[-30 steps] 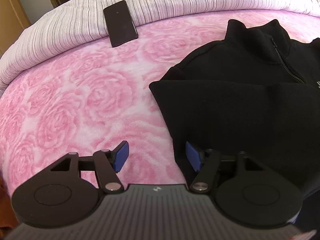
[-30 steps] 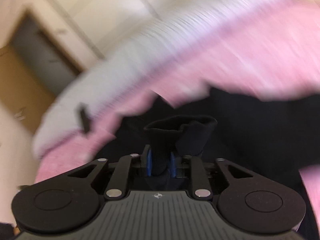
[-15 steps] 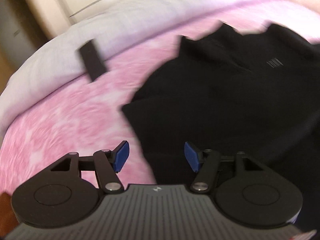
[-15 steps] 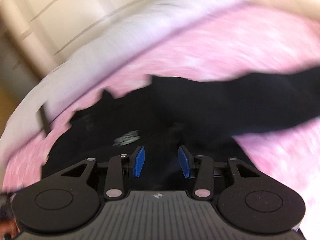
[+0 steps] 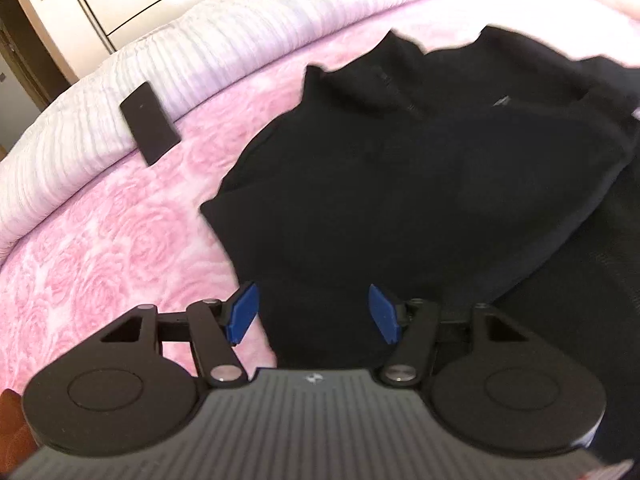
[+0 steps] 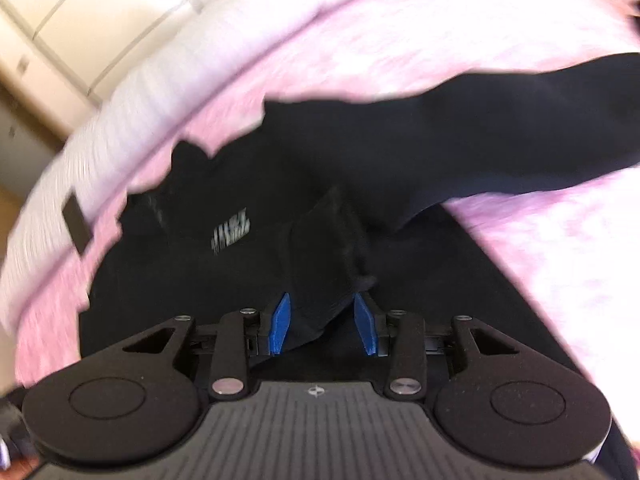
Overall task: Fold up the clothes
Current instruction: 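Lay the cuff on the jacket body and open the right gripper, then grasp the other black sleeve cuff with the right gripper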
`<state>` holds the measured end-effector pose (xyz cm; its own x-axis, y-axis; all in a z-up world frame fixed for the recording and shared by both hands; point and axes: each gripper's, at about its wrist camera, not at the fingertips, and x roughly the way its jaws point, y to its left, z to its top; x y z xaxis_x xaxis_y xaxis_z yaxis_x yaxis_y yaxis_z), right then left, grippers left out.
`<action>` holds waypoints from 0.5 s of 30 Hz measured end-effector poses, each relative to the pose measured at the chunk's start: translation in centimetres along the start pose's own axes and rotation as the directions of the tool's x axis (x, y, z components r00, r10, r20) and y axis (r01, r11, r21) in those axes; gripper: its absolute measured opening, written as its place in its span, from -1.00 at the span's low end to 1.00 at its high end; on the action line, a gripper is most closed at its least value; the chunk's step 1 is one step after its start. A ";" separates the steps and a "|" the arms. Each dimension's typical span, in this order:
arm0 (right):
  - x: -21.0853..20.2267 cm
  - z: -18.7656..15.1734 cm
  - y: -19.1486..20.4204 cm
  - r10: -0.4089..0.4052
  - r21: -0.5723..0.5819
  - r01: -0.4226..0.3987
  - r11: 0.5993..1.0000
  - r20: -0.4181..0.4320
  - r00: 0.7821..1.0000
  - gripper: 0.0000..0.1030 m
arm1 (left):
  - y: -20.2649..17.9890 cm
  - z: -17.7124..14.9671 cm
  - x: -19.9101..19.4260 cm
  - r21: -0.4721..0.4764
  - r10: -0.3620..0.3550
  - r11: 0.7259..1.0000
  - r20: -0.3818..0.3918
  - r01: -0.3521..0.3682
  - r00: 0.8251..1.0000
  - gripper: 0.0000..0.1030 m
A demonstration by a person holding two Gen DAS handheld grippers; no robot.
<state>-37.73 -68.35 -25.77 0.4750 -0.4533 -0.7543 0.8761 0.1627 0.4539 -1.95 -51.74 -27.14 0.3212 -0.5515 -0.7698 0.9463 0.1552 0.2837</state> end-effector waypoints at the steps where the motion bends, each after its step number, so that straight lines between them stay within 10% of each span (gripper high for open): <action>1: -1.4 0.2 -0.3 -0.005 0.022 0.004 1.000 0.023 1.000 -0.15 | -0.5 0.4 -0.5 -0.004 -0.016 1.000 0.008 0.016 1.000 0.13; 15: -12.0 9.8 -18.5 -0.217 0.219 0.160 0.962 0.267 0.939 0.12 | -11.1 7.3 -3.8 0.016 -0.085 0.996 0.023 0.085 0.996 0.26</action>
<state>-60.46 -74.54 -20.48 0.2342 -0.6946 -0.6802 0.9008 -0.1081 0.4205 -13.93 -57.33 -23.13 0.2384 -0.5814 -0.7779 0.9694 0.0946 0.2264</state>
